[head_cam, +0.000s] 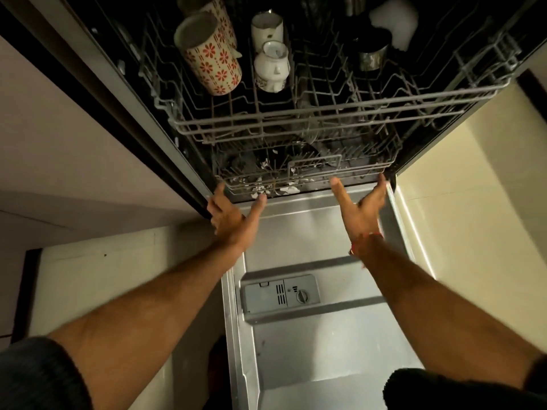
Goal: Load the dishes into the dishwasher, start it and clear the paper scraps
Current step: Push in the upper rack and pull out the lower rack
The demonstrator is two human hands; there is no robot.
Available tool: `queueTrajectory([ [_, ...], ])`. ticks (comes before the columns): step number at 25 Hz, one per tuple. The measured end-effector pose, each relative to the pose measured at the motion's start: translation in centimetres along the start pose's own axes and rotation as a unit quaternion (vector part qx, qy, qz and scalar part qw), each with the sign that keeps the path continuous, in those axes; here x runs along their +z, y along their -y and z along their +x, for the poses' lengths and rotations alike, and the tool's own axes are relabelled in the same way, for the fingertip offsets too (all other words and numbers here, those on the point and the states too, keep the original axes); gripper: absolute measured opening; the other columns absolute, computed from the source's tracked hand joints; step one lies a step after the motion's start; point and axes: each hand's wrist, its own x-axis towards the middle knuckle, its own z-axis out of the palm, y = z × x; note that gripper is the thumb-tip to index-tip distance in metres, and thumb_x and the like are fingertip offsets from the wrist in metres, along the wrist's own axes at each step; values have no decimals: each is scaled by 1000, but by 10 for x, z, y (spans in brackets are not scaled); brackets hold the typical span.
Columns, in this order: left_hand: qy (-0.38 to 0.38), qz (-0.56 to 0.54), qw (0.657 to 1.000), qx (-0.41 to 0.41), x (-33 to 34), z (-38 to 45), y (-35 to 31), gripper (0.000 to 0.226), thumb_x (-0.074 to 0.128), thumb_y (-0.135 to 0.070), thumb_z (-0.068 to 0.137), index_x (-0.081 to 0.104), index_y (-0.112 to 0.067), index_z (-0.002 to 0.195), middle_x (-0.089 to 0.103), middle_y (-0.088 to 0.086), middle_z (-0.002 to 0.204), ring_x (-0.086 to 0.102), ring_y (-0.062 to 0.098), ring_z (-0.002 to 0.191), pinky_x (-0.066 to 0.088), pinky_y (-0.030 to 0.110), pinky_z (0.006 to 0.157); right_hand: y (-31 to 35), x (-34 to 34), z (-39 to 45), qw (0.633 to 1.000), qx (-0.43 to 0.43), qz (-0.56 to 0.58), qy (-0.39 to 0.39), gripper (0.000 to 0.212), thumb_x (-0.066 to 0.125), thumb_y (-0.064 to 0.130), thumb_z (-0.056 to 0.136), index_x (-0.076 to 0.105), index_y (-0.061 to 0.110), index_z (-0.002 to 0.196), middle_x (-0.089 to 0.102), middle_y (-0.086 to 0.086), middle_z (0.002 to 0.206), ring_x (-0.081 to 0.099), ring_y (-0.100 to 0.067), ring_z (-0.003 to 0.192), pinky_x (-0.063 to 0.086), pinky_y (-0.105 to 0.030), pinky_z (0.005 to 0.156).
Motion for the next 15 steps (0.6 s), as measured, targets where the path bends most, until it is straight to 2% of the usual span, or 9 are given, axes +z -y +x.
queueTrajectory([
  [2,24,-143,972,-186,16,26,-7,115,57,-88,66,19,-26,156,28,12,156,44,36,131,43,53,108,-4,18,25,991,101,80,38,134,78,70,62,-10,32,156,1,-2,166,15,-27,150,26,-56,117],
  [4,61,-247,933,-256,34,49,-4,109,57,-88,67,31,-23,150,39,10,146,53,31,113,54,52,97,-16,40,52,972,176,129,84,135,77,73,60,-12,37,155,3,0,166,20,-33,147,40,-65,105],
  [7,122,-396,863,-288,57,86,0,92,63,-82,71,45,-22,138,44,13,135,58,37,110,61,54,81,-34,65,84,953,208,184,123,127,76,77,57,8,36,157,16,-4,163,30,-41,142,49,-71,86],
  [8,139,-438,839,-291,62,99,3,87,64,-80,72,48,-22,135,42,16,135,58,39,110,61,55,81,-37,72,92,947,207,198,143,118,75,77,60,18,36,155,22,-8,161,35,-43,138,49,-71,83],
  [10,140,-496,810,-280,72,119,15,76,68,-69,78,49,-24,136,39,20,135,55,43,113,60,56,81,-46,88,110,934,204,243,162,105,77,75,59,36,37,148,29,-13,158,41,-46,132,51,-71,78],
  [13,121,-542,791,-257,85,137,30,62,80,-47,80,55,-16,128,47,24,133,60,43,111,62,54,77,-57,101,131,910,201,325,161,116,92,60,44,37,37,145,33,-13,152,41,-51,128,50,-73,72],
  [15,120,-579,768,-247,86,138,38,56,82,-34,80,56,-14,125,51,25,130,62,44,109,62,54,77,-60,103,137,904,207,345,144,120,96,52,38,38,34,142,37,-13,147,47,-51,121,51,-70,72],
])
